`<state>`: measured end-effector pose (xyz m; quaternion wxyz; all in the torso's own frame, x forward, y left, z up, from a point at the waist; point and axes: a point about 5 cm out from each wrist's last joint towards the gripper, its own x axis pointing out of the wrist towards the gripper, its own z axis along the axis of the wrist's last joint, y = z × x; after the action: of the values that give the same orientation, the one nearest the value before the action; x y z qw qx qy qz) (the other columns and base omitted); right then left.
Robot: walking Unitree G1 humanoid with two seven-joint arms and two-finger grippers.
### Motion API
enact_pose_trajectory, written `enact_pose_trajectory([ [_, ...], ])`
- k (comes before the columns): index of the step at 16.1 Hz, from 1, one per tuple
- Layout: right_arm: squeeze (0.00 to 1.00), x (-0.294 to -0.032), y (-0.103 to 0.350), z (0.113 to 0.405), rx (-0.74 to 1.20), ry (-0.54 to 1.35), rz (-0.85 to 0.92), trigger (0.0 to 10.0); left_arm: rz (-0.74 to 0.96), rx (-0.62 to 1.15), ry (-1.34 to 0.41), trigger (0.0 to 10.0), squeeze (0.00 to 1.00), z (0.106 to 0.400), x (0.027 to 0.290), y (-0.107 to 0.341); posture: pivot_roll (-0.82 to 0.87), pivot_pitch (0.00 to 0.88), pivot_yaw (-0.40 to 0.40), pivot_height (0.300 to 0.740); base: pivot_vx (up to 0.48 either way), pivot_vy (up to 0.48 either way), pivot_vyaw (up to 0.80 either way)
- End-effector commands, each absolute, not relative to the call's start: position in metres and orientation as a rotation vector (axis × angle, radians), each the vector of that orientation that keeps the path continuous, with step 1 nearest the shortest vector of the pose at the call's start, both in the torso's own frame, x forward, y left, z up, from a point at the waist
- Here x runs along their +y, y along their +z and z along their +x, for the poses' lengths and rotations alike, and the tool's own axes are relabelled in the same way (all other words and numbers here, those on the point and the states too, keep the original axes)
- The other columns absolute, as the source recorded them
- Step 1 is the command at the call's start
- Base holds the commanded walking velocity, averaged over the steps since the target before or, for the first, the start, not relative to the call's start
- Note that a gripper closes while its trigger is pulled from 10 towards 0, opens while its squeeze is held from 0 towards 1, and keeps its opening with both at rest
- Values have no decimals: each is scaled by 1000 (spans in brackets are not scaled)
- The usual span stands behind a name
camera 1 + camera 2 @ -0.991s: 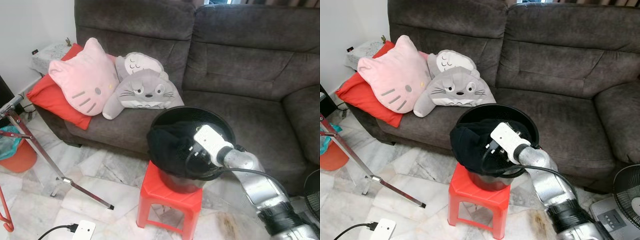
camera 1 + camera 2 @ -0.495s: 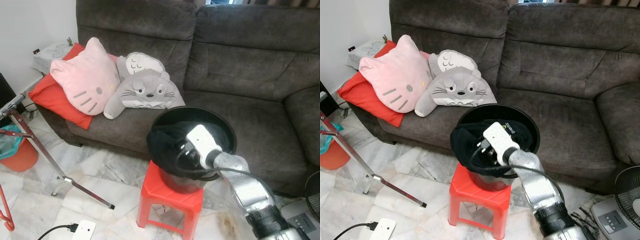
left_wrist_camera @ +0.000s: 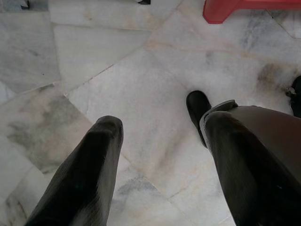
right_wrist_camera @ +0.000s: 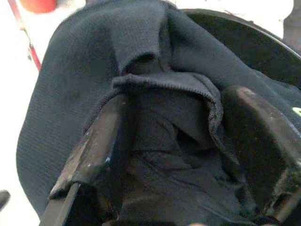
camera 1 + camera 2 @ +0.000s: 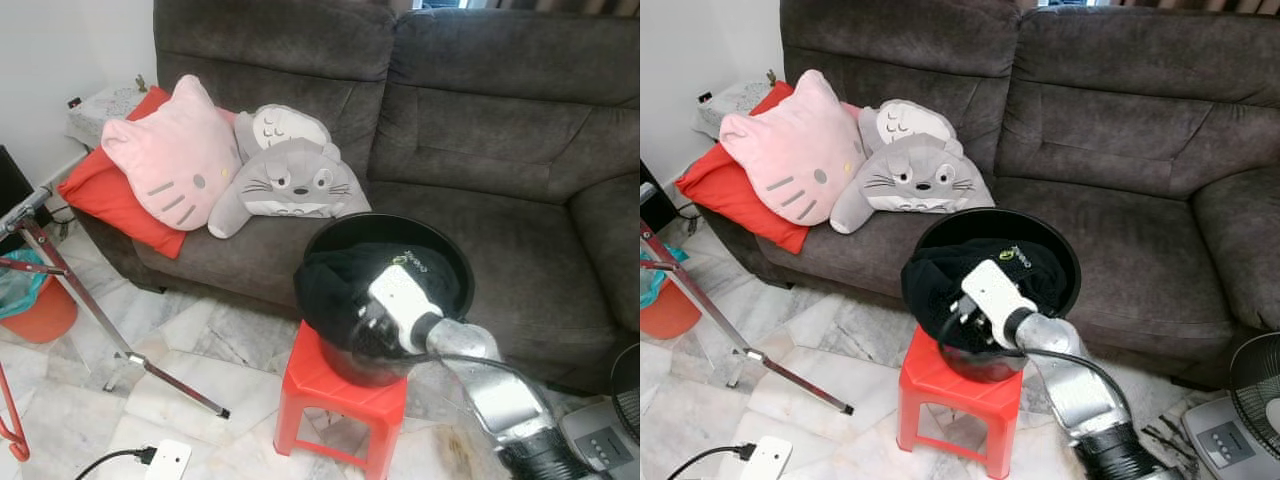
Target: Hang hanger
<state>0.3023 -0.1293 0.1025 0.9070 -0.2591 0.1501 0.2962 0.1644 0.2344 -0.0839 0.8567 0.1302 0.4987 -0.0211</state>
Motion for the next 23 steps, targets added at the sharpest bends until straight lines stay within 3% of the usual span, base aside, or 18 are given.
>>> enact_pose_trajectory([
  [1, 0, -129, 105, 304, 291, 620, -594, 10000, 285, 1056, -49, 10000, 0, 163, 234, -85, -128, 0, 5, 740, 0, 0, 0],
  [6, 0, -134, 114, 319, 197, 577, -736, 10000, 286, 1054, -48, 10000, 0, 163, 234, -85, -125, 0, 4, 740, 0, 0, 0],
  [10, 0, -127, 113, 323, 173, 626, -745, 10000, 287, 1055, -48, 10000, 0, 163, 234, -85, -121, 0, 5, 740, 0, 0, 0],
  [15, 0, -127, 119, 337, 129, 544, -711, 10000, 291, 1056, -50, 10000, 0, 163, 235, -85, -119, 0, 10, 740, 0, 0, 0],
  [22, 0, -104, 104, 327, 144, 741, -640, 10000, 293, 1057, -51, 10000, 0, 163, 234, -85, -115, 0, 9, 740, 0, 0, 0],
  [23, 0, -104, 103, 327, 146, 744, -637, 5020, 293, 1057, -52, 10000, 0, 163, 234, -85, -114, 0, 8, 740, 0, 0, 0],
])
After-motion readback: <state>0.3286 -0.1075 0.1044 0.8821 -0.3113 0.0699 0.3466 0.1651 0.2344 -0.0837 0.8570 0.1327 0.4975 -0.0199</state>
